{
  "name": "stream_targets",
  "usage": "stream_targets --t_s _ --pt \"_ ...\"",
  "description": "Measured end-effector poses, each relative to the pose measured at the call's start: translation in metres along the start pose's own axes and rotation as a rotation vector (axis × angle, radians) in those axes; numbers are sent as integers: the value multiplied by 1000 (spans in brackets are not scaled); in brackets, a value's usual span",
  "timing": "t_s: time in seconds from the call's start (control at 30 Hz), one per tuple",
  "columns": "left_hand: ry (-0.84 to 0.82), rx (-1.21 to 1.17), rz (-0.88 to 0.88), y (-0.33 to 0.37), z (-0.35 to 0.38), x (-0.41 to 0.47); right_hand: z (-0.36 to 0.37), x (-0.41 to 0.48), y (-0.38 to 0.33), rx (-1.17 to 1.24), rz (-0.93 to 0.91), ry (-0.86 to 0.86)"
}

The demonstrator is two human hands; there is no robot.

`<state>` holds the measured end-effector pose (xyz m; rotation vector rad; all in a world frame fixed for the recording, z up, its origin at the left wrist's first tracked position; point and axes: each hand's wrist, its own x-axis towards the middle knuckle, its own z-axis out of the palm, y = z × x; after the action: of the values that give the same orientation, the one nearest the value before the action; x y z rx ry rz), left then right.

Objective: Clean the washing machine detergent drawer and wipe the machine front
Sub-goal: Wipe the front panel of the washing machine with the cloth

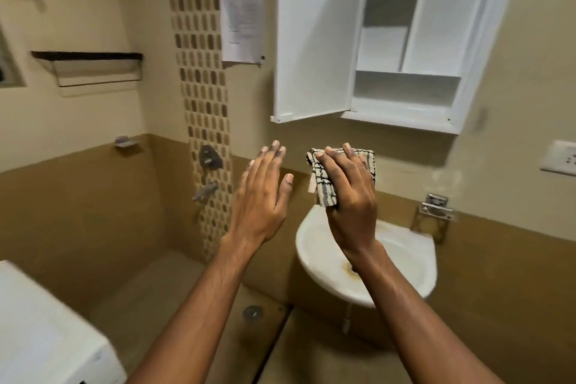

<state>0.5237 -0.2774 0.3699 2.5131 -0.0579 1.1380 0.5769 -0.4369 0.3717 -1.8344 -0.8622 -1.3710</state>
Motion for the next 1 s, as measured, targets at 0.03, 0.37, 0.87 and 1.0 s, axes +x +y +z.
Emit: stream_targets --t_s 0.03,0.37,0.87,1.0 --pt "-18 -18 22 -1 18 8 2 -1 14 -29 10 -3" --pt "-190 -181 212 -1 168 82 20 -15 142 -292 146 -50" --pt "-434 -314 295 43 396 148 11 -72 359 -472 452 -231" --pt "-496 -279 260 53 451 158 4 -85 428 -552 588 -444"
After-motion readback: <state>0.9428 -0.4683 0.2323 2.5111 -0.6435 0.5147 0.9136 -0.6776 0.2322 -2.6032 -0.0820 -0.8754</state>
